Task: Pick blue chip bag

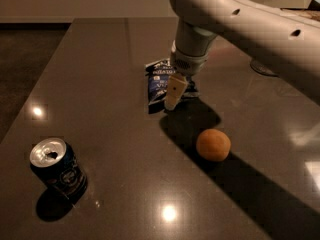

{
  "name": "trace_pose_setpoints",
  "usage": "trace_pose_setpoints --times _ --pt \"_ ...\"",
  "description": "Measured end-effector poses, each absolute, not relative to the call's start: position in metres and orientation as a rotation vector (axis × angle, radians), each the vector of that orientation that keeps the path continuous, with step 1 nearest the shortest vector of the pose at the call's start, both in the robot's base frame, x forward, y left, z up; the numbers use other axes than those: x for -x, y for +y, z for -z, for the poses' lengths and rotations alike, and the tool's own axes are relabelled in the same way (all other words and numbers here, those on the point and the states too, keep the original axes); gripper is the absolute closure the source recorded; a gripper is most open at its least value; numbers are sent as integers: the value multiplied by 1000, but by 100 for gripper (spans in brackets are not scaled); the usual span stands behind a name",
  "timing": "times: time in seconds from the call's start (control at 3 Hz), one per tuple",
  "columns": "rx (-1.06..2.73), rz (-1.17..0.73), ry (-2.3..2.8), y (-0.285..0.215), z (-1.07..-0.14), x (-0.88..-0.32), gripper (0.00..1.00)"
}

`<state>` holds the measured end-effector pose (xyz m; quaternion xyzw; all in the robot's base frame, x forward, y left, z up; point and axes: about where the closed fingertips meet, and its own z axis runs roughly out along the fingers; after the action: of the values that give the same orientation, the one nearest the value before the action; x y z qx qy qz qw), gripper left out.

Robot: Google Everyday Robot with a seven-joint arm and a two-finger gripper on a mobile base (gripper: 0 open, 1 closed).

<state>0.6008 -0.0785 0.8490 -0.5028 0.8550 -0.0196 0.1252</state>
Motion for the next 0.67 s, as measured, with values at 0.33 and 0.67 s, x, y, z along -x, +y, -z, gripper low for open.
trace_pose_setpoints --times 0.33,0.67 --pt "1474 28 2503 -72 -847 -602 41" --pt "1490 -10 2479 -64 -857 -601 64"
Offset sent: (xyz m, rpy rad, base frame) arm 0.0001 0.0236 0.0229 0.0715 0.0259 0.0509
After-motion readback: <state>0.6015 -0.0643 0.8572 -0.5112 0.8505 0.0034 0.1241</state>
